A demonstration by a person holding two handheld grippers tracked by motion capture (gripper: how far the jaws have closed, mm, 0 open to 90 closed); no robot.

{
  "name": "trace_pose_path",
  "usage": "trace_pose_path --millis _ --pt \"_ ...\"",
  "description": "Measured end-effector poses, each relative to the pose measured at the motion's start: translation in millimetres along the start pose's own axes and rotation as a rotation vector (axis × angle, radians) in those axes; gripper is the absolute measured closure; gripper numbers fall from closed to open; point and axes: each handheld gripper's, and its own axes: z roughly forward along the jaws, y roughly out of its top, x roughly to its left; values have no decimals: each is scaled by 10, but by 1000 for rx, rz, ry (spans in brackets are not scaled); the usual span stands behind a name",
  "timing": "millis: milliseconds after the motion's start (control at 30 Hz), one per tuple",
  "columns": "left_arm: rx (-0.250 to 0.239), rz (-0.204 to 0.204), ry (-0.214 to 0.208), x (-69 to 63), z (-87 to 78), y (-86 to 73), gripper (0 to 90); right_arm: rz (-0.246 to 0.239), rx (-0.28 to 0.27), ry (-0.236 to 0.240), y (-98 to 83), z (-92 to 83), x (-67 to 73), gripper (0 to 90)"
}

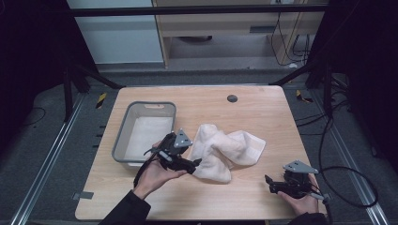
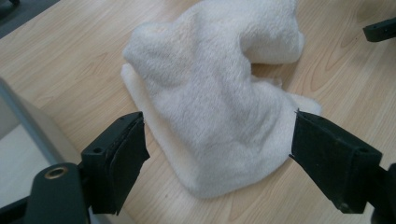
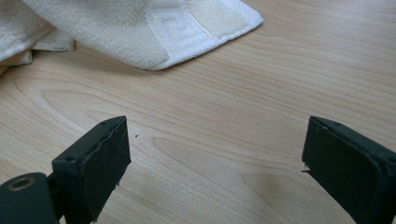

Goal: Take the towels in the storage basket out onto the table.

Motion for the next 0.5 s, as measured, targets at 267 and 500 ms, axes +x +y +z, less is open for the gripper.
trace_pose_path --millis 267,500 --pt "-53 -56 34 31 -128 -334 178 8 -3 -4 -13 -1 -9 69" --pt "-114 -137 52 61 -274 -637 196 10 0 -6 -15 9 0 64"
